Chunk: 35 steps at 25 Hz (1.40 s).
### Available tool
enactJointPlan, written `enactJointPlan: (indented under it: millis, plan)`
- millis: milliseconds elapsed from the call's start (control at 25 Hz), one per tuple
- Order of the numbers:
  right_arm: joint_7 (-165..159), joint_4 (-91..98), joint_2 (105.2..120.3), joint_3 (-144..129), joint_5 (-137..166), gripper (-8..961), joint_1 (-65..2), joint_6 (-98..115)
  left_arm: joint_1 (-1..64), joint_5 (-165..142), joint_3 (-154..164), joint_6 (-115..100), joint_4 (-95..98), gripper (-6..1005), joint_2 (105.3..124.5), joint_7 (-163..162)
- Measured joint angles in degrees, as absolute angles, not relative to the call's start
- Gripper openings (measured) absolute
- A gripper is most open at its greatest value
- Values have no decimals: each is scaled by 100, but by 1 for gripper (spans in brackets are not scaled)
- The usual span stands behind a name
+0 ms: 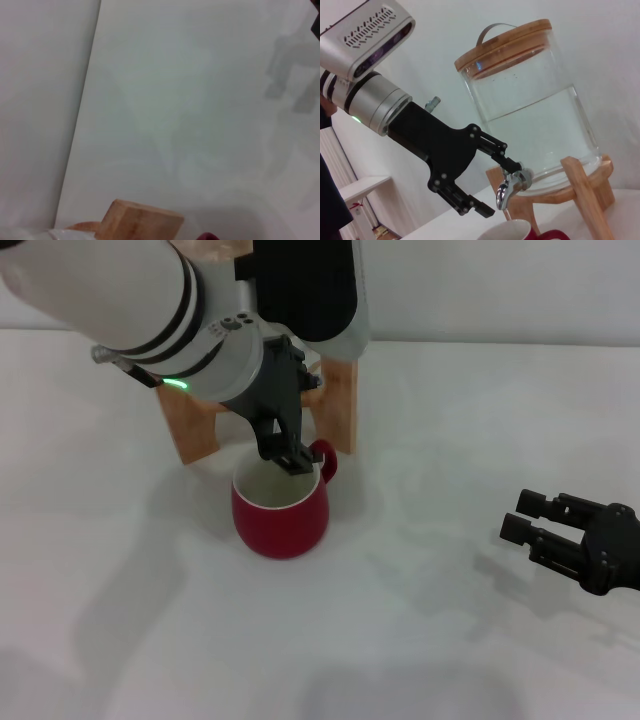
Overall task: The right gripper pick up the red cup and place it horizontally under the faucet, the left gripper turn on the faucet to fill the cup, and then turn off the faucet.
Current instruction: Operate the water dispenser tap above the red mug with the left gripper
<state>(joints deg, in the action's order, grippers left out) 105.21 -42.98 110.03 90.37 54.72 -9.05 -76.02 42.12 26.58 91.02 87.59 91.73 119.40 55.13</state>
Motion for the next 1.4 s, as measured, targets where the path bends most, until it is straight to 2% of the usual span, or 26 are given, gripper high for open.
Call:
enactJointPlan:
  millis: [1400]
  plan:
    - [10499,-4298,10982,9044,5475,479,-896,-7618,4210,2451,9131,8663,9154,810,11944,5370]
